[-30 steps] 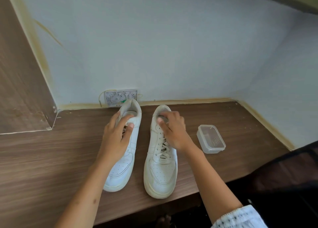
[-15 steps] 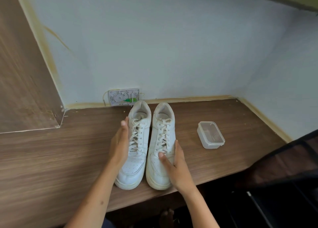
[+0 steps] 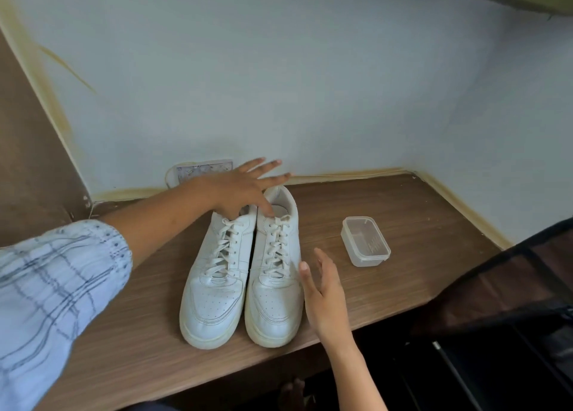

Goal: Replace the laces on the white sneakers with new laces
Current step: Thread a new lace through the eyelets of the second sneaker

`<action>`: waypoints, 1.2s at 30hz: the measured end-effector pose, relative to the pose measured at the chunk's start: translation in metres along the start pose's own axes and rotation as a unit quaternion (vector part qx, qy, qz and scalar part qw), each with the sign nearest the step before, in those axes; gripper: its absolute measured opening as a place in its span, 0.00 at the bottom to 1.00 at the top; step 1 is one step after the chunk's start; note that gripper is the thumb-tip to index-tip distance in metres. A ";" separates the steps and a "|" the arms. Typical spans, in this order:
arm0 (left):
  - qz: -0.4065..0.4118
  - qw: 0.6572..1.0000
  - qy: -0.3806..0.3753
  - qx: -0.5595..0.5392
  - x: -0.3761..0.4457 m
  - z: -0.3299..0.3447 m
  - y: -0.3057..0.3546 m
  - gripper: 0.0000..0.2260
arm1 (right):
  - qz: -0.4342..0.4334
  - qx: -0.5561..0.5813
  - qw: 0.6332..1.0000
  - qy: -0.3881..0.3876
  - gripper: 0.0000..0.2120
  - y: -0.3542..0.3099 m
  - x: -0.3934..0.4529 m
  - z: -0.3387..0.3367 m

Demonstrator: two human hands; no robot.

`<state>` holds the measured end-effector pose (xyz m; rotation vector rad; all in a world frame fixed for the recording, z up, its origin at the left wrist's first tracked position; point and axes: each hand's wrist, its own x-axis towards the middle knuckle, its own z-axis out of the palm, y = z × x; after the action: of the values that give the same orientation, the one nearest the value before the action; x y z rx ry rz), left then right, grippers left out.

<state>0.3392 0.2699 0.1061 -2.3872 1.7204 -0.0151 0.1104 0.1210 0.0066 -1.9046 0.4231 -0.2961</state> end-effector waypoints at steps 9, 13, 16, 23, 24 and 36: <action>-0.142 0.982 0.120 -0.044 -0.048 0.026 0.012 0.25 | -0.025 -0.028 0.998 0.049 0.19 0.000 -0.003 -0.016; -0.291 0.949 0.121 -0.022 -0.074 0.024 0.050 0.14 | -0.044 -0.043 0.995 0.077 0.13 -0.010 -0.017 -0.016; -0.398 0.914 0.078 -0.027 -0.085 0.017 0.086 0.15 | -0.042 -0.035 0.995 0.080 0.09 -0.017 -0.039 -0.005; -0.523 0.843 0.037 -0.117 -0.081 0.012 0.144 0.25 | 0.001 0.058 0.988 -0.144 0.43 -0.023 -0.080 0.030; -0.525 0.837 0.039 -0.148 -0.081 0.013 0.148 0.26 | -0.001 0.039 0.988 -0.148 0.50 -0.023 -0.079 0.032; -0.402 0.658 0.352 -0.531 -0.108 0.062 0.205 0.36 | -0.043 0.059 0.996 -0.043 0.48 -0.004 -0.048 0.023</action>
<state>0.1200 0.3188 0.0225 -4.3237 0.5071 -0.0975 0.0764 0.1621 0.0017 -1.8162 0.2607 -0.2875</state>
